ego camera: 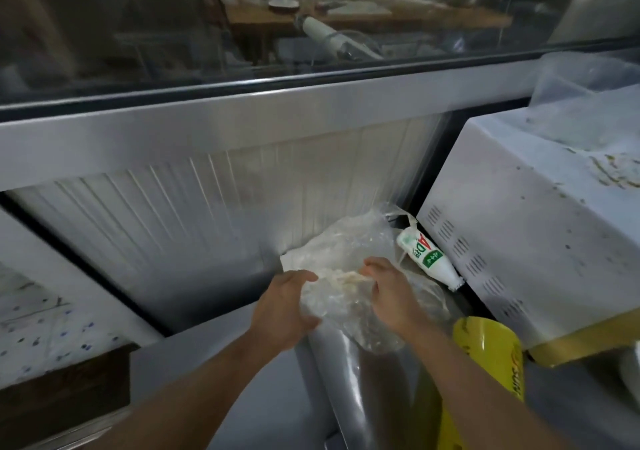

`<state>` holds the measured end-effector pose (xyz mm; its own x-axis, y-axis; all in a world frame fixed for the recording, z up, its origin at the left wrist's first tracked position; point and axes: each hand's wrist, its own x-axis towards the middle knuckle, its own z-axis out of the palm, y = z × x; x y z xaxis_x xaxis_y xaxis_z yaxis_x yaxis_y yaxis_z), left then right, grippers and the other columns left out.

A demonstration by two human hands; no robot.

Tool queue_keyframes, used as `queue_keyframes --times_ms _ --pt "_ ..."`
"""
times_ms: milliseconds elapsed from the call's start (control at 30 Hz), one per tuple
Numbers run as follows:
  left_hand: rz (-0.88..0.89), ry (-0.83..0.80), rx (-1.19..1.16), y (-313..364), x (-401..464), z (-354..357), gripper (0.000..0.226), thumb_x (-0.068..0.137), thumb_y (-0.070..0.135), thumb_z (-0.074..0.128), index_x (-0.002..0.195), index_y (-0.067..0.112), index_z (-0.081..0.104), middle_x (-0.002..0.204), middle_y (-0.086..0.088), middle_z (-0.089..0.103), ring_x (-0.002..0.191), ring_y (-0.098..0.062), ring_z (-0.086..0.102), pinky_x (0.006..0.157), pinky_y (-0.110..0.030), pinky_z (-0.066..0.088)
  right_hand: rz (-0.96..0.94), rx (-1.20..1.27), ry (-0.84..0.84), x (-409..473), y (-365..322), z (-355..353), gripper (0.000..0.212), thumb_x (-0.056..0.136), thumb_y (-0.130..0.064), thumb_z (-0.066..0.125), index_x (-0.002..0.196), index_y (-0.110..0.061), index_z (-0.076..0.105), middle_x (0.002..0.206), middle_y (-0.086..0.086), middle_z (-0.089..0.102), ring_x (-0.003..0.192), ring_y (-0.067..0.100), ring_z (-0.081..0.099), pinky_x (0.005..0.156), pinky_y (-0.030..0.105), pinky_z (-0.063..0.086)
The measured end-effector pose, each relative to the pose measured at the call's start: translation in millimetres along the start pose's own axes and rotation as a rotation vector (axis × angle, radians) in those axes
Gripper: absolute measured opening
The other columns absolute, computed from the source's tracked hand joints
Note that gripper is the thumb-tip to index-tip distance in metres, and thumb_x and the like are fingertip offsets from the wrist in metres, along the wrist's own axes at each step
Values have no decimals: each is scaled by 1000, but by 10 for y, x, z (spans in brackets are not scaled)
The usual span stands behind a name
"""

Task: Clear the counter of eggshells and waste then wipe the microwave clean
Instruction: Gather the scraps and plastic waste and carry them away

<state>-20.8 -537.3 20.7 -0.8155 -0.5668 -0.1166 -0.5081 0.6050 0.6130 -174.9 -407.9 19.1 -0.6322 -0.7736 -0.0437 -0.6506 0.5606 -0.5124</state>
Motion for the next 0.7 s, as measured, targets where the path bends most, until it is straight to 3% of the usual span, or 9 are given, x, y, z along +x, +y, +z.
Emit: queue_keyframes --times_ms 167,267,367,467,533,600,700 --pt "54 3 -1 -21 73 53 58 68 33 79 119 30 53 125 9 50 117 -11 44 98 -30 43 -44 -71 -121 -71 42 68 47 84 5 46 130 -4 52 143 6 41 128 21 44 109 26 31" --pt "86 31 -5 -31 112 55 55 68 35 80 116 28 55 123 9 51 116 -11 45 97 -29 43 -26 -18 -39 -108 22 33 44 86 3 47 128 -8 53 143 7 40 131 22 39 112 29 27" --pt "103 67 2 -39 152 53 58 66 39 80 116 29 54 125 11 48 118 -9 43 97 -24 39 94 65 12 -184 41 -67 50 89 -19 57 137 -19 43 150 3 27 140 20 21 115 35 18" --pt "107 85 7 -48 186 50 74 62 42 82 125 32 45 132 11 40 121 -10 37 97 -24 36 204 56 -154 -308 71 -110 94 72 -49 72 146 -35 16 157 -8 0 144 17 -3 117 45 5" --pt "113 58 20 -57 232 35 94 57 44 83 135 32 32 140 8 33 127 -15 31 105 -33 35 208 -28 -188 -363 73 -54 115 58 -60 75 146 -41 4 155 -13 -11 144 18 -12 116 47 -2" --pt "111 -21 45 -68 298 10 115 52 48 85 143 31 16 147 5 22 135 -20 22 111 -44 28 191 -134 -158 -360 80 48 125 52 -65 77 144 -42 -5 154 -12 -16 143 21 -15 115 48 -4" --pt "85 -146 61 -95 414 -17 135 47 49 85 146 31 -5 152 6 4 141 -21 6 116 -48 15 157 -201 -100 -305 96 184 126 53 -62 78 143 -41 -7 154 -10 -12 143 23 -13 115 49 -4"
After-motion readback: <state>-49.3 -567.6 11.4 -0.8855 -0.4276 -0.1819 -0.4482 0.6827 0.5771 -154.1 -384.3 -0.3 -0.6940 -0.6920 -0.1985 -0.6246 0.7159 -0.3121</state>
